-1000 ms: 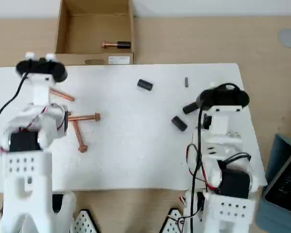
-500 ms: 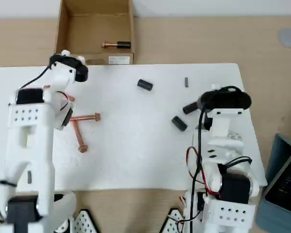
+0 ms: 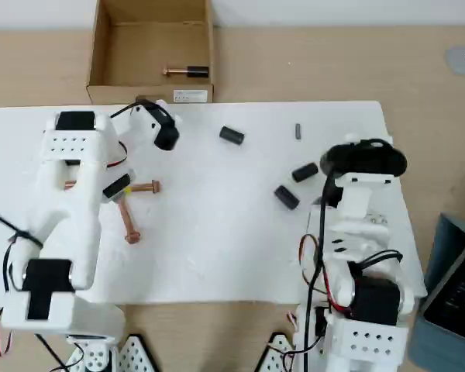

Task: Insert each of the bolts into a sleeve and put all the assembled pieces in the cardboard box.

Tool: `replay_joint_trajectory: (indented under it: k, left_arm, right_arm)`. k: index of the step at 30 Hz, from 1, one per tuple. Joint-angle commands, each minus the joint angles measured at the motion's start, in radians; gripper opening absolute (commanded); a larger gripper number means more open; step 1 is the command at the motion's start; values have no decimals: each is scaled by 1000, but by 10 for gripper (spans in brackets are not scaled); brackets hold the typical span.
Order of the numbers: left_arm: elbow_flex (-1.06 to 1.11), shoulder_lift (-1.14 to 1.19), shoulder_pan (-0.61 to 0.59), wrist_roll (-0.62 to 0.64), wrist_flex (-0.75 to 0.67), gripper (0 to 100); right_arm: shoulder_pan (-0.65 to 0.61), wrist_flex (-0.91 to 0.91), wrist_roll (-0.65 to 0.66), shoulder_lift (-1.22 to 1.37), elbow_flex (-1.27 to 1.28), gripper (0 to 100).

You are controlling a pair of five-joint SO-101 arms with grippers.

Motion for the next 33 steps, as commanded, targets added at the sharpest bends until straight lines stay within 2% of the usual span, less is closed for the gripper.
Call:
replay_joint_trajectory:
  k: [1, 16, 19, 27, 33]
  left_arm:
    - [-95, 48, 20, -11, 0, 104]
    - [-404, 358, 44, -43, 6, 106]
    - [-413, 374, 52, -68, 12, 106]
    - [-499, 374, 69, -120, 161, 106]
    - [-522, 381, 68, -157, 176, 108]
  right_arm:
    - [12, -23, -6, -21, -5, 9]
    - [12, -25, -3, -18, -4, 9]
    - [12, -29, -3, -15, -2, 9]
    - [10, -38, -3, -13, 1, 9]
    - [10, -38, -3, -13, -1, 9]
